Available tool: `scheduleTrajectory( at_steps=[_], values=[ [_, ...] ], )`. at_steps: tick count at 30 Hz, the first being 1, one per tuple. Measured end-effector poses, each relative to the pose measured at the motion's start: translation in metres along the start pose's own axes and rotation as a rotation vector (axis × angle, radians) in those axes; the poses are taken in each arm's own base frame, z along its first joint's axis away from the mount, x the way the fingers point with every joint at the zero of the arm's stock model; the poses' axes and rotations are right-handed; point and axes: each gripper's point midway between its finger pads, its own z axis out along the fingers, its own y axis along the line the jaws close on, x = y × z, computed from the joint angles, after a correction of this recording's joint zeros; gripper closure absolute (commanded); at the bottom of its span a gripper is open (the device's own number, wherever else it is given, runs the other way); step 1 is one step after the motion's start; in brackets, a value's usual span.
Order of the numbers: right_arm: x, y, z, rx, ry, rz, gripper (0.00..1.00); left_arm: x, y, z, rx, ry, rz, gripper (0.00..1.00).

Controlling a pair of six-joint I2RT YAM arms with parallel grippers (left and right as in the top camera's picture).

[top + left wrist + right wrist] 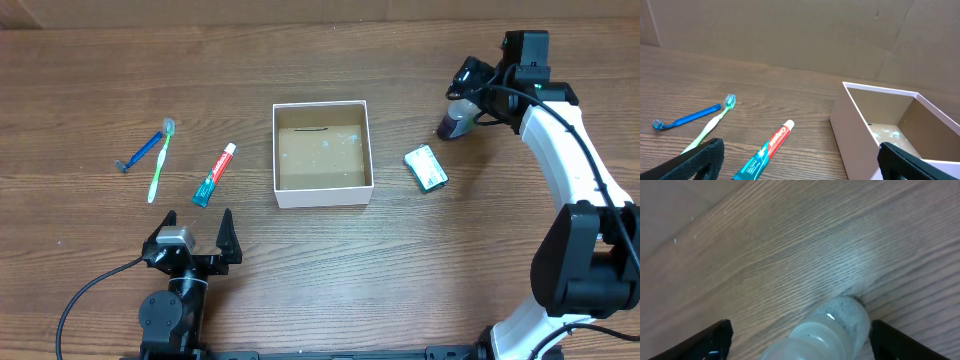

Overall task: Pack container
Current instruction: 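Reach the right gripper to the soap pump bottle and grasp it, then lift the soap bottle with the right gripper and carry it over the box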

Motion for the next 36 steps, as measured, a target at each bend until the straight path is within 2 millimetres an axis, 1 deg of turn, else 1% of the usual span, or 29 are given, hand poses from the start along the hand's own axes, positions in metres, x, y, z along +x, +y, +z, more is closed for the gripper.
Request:
scheduleTrajectory(
  at_steps=[4, 7, 9, 12, 13, 16, 19, 24, 26, 27, 33, 36],
  values=[
    [-0.001, 0.000, 0.000, -0.001, -0.002, 0.088, 0.17, 0.000, 0.000, 0.000, 0.000, 0.000, 0.000, 0.00],
    [0.000, 0.000, 0.000, 0.001, 0.001, 0.148, 0.22, 0.000, 0.000, 0.000, 0.000, 0.000, 0.000, 0.00],
    [0.002, -0.001, 0.000, 0.005, 0.009, 0.178, 0.23, 0.000, 0.000, 0.000, 0.000, 0.000, 0.000, 0.00],
    [0.007, -0.003, 0.000, 0.014, 0.031, 0.217, 0.29, 0.000, 0.000, 0.000, 0.000, 0.000, 0.000, 0.00],
    [0.010, -0.004, -0.002, 0.023, 0.043, 0.231, 0.35, 0.000, 0.000, 0.000, 0.000, 0.000, 0.000, 0.00],
    [0.016, -0.007, -0.002, 0.039, 0.066, 0.244, 0.42, 0.000, 0.000, 0.000, 0.000, 0.000, 0.000, 0.00],
    [0.023, -0.011, -0.003, 0.058, 0.092, 0.253, 0.52, 0.000, 0.000, 0.000, 0.000, 0.000, 0.000, 0.00],
    [0.025, -0.019, -0.005, 0.091, 0.103, 0.247, 0.67, 0.000, 0.000, 0.000, 0.000, 0.000, 0.000, 0.00],
    [0.024, -0.019, -0.005, 0.092, 0.102, 0.222, 0.69, 0.000, 0.000, 0.000, 0.000, 0.000, 0.000, 0.00],
    [0.019, -0.018, -0.007, 0.089, 0.086, 0.210, 0.70, 0.000, 0.000, 0.000, 0.000, 0.000, 0.000, 0.00],
    [0.024, -0.017, -0.008, 0.078, 0.112, 0.092, 0.73, 0.000, 0.000, 0.000, 0.000, 0.000, 0.000, 0.00],
    [0.025, -0.016, -0.008, 0.069, 0.121, 0.019, 0.80, 0.000, 0.000, 0.000, 0.000, 0.000, 0.000, 0.00]
  ],
)
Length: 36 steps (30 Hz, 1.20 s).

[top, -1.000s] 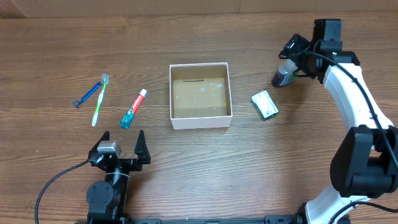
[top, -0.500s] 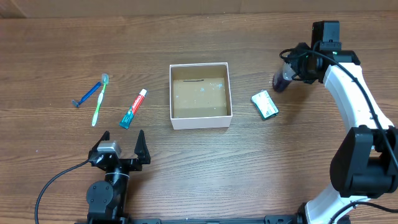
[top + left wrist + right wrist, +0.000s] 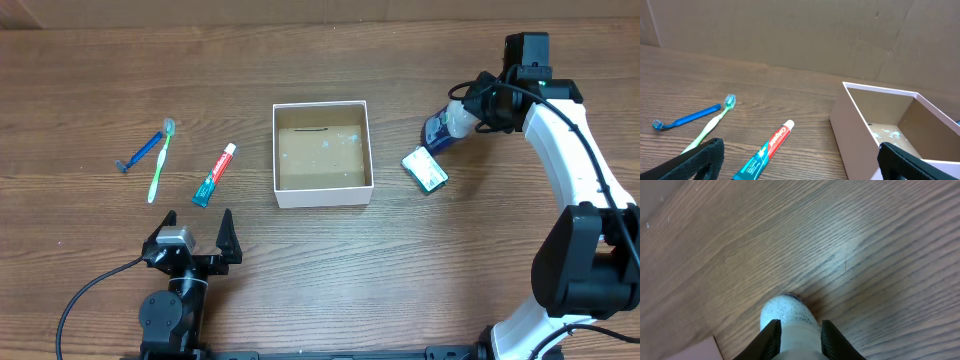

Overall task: Pack container
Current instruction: 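Lift the soap bottle with the right gripper and carry it over the box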

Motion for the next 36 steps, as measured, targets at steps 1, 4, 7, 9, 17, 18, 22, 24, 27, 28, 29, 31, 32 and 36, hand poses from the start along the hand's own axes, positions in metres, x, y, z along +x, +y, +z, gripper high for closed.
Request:
scheduleTrajectory(
  at_steps=[1, 4, 7, 9, 17, 18, 22, 24, 27, 28, 29, 31, 32, 36],
  values=[
    [0.000, 0.001, 0.000, -0.004, 0.001, -0.025, 0.83, 0.000, 0.000, 0.000, 0.000, 0.000, 0.000, 0.00],
    [0.001, 0.002, 0.000, -0.005, 0.004, -0.093, 0.89, 0.000, 0.000, 0.000, 0.000, 0.000, 0.000, 0.00],
    [0.001, 0.002, 0.000, -0.006, 0.005, -0.134, 0.91, 0.000, 0.000, 0.000, 0.000, 0.000, 0.000, 0.00],
    [0.002, 0.002, 0.000, -0.006, 0.004, -0.155, 0.91, 0.000, 0.000, 0.000, 0.000, 0.000, 0.000, 0.00],
    [0.001, -0.007, -0.011, 0.068, 0.035, -0.236, 0.95, 0.000, 0.000, 0.000, 0.000, 0.000, 0.000, 0.00],
    [-0.002, -0.006, -0.014, 0.076, 0.038, -0.241, 0.95, 0.000, 0.000, 0.000, 0.000, 0.000, 0.000, 0.00],
    [-0.021, 0.005, -0.040, 0.080, 0.013, -0.252, 0.95, 0.000, 0.000, 0.000, 0.000, 0.000, 0.000, 0.00],
    [-0.031, 0.015, -0.058, 0.072, -0.011, -0.263, 0.95, 0.000, 0.000, 0.000, 0.000, 0.000, 0.000, 0.00],
    [-0.041, 0.042, -0.086, 0.027, -0.049, -0.295, 0.95, 0.000, 0.000, 0.000, 0.000, 0.000, 0.000, 0.00],
    [-0.040, 0.056, -0.096, -0.008, -0.055, -0.313, 0.94, 0.000, 0.000, 0.000, 0.000, 0.000, 0.000, 0.00],
    [-0.036, 0.070, -0.103, -0.049, -0.051, -0.329, 0.94, 0.000, 0.000, 0.000, 0.000, 0.000, 0.000, 0.00],
    [-0.026, 0.095, -0.114, -0.127, -0.035, -0.356, 0.94, 0.000, 0.000, 0.000, 0.000, 0.000, 0.000, 0.00],
    [-0.021, 0.106, -0.117, -0.164, -0.026, -0.359, 0.94, 0.000, 0.000, 0.000, 0.000, 0.000, 0.000, 0.00],
    [0.014, 0.154, -0.128, -0.321, 0.048, -0.368, 0.94, 0.000, 0.000, 0.000, 0.000, 0.000, 0.000, 0.00]
  ],
)
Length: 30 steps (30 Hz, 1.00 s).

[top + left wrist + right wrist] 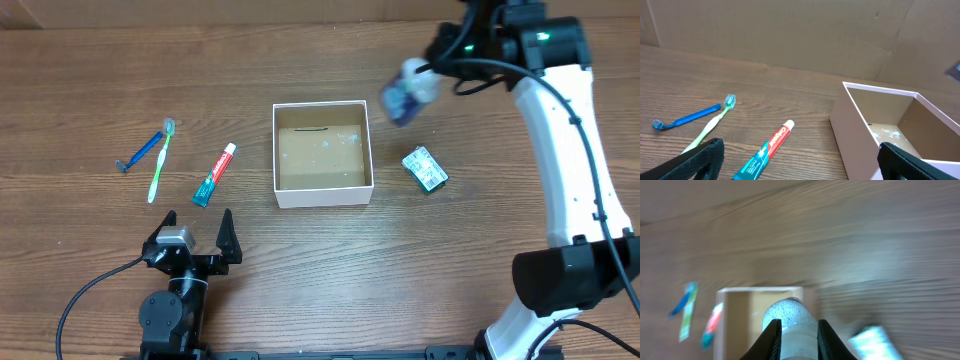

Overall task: Pack container
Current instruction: 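Lift the soap bottle with the right gripper and carry it over the box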

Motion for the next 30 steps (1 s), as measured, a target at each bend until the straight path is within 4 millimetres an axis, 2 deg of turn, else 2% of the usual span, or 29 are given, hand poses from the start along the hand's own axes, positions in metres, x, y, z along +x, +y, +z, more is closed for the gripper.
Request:
scheduleTrajectory(
  at_steps=[4, 5, 9, 14, 19, 26, 30],
  values=[
    [0.014, 0.046, 0.006, -0.098, 0.026, -0.017, 0.94, 0.000, 0.000, 0.000, 0.000, 0.000, 0.000, 0.00],
    [0.020, 0.065, 0.009, -0.121, 0.029, -0.028, 0.94, 0.000, 0.000, 0.000, 0.000, 0.000, 0.000, 0.00],
    [0.034, 0.092, 0.015, -0.099, 0.024, -0.050, 0.94, 0.000, 0.000, 0.000, 0.000, 0.000, 0.000, 0.00],
    [0.056, 0.123, 0.025, 0.022, -0.032, -0.085, 0.94, 0.000, 0.000, 0.000, 0.000, 0.000, 0.000, 0.00],
    [0.069, 0.136, 0.051, 0.123, -0.082, -0.100, 0.94, 0.000, 0.000, 0.000, 0.000, 0.000, 0.000, 0.00],
    [0.081, 0.122, 0.109, 0.253, -0.088, -0.056, 0.95, 0.000, 0.000, 0.000, 0.000, 0.000, 0.000, 0.00],
    [0.081, 0.119, 0.125, 0.268, -0.102, -0.032, 0.95, 0.000, 0.000, 0.000, 0.000, 0.000, 0.000, 0.00]
  ],
)
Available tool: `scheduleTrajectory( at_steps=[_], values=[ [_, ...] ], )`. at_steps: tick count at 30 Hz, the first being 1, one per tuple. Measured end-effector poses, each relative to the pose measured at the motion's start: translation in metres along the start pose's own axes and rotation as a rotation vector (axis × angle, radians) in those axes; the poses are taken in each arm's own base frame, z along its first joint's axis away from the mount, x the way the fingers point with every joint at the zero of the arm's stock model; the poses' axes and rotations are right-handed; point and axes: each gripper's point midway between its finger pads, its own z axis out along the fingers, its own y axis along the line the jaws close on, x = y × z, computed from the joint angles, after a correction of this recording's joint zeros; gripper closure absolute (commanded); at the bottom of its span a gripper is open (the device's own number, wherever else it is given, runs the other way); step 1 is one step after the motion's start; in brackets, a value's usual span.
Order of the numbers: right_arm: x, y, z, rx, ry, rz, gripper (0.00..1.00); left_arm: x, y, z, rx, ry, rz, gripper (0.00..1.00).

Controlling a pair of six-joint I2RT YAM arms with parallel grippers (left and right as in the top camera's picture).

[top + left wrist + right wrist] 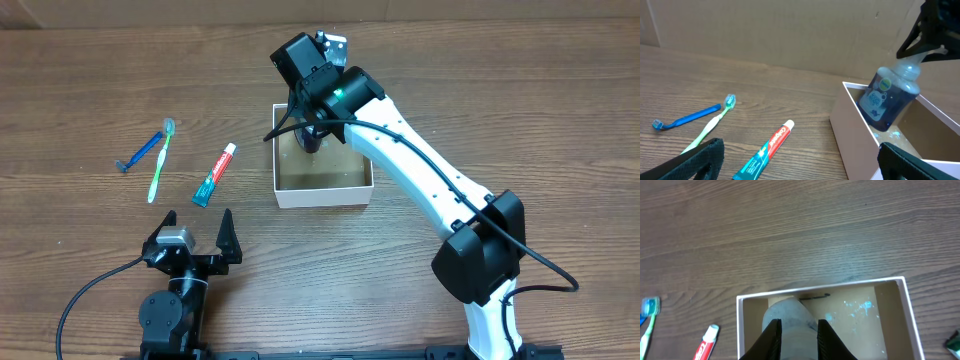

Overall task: Pack container
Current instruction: 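Lift the soap bottle with the right gripper and carry it over the box, then lower the soap bottle into the box's left corner and release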

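A white open box point(322, 197) stands mid-table. My right gripper point(312, 126) is shut on a blue liquid-soap bottle point(887, 102), which hangs tilted with its lower part inside the box's back-left corner. From the right wrist the bottle point(790, 314) fills the gap between the fingers of that gripper point(797, 324), with the box point(905, 305) below. My left gripper point(195, 230) rests open at the near edge, nothing between its fingers point(700, 156). Left of the box lie a toothpaste tube point(214, 174), a green toothbrush point(160, 160) and a blue razor point(142, 152).
The right arm point(420, 170) stretches across the table's right half over the box's right side. A corner of a green packet point(954, 342) shows right of the box. A cardboard wall point(790, 30) closes the far side.
My right gripper, still holding the bottle, was in the air off the box's back-right corner. It is now over the box's back left, with the bottle reaching into it. The left arm has not moved.
My right gripper stood open around the bottle at the table's far right. Then it was shut on the bottle beside the green packet, then held it high near the box's back right. Now the bottle hangs inside the box.
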Motion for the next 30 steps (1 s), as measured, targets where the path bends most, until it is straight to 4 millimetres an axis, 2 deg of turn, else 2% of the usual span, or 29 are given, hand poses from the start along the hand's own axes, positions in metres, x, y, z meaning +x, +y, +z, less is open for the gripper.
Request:
scheduleTrajectory(
  at_steps=[12, 21, 30],
  values=[
    [-0.003, 0.003, 0.003, -0.004, -0.019, 0.075, 0.96, 0.000, 0.000, 0.000, 0.000, 0.000, 0.000, 0.00],
    [0.023, 0.014, 0.027, 0.019, 0.019, 0.046, 0.96, 0.000, 0.000, 0.000, 0.000, 0.000, 0.000, 0.00],
    [0.023, 0.019, 0.027, 0.009, 0.012, 0.068, 0.96, 0.000, 0.000, 0.000, 0.000, 0.000, 0.000, 0.00]
  ],
)
